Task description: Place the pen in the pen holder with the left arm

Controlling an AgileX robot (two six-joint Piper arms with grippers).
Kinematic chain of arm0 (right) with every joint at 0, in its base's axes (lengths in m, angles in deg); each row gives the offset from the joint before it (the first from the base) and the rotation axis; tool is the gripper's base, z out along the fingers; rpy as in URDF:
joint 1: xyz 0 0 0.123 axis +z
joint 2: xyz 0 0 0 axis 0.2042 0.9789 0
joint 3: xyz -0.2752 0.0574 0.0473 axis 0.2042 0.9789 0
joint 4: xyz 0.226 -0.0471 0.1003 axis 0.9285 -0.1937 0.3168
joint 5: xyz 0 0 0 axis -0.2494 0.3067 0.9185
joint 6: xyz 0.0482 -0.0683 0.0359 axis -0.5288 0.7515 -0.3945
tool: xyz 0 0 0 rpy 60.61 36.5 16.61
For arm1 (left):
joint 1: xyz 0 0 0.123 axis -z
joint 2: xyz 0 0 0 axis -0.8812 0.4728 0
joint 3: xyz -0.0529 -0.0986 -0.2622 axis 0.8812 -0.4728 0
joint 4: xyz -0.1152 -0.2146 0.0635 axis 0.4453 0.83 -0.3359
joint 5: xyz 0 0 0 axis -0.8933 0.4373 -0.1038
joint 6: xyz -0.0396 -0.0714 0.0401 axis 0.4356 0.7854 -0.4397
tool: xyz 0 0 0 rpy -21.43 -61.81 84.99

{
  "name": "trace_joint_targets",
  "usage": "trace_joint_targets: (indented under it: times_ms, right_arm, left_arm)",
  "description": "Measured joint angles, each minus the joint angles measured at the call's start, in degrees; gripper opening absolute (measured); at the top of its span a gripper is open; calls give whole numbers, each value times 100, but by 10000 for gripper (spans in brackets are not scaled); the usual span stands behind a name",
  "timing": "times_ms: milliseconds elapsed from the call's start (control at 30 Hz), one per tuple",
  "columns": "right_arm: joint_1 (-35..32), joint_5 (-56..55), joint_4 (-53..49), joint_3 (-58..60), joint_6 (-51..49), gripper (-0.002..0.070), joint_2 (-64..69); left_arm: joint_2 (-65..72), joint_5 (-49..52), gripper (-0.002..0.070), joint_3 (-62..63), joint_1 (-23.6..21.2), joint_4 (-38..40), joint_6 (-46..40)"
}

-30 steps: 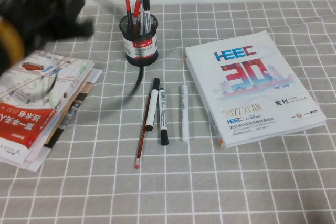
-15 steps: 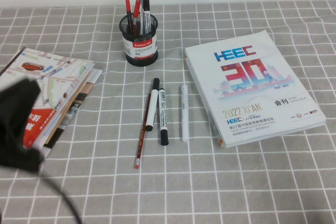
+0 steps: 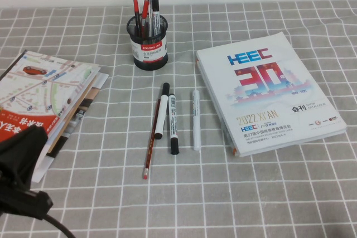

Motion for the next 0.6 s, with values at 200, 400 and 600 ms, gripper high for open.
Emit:
trace_joint_targets:
  times_ms: [200,400,600]
  right_arm:
    - [0,0,0,0,0,-15,0]
    - [0,0,0,0,0,-15,0]
    - [0,0,0,0,0,-15,0]
  left_arm:
    - [-80,212,0,-12,0,186,-50]
    - [-912,1222,0,-304,-73,2856,-2716]
    - [-2117,1085,0,-1071,-511,5579,-5744]
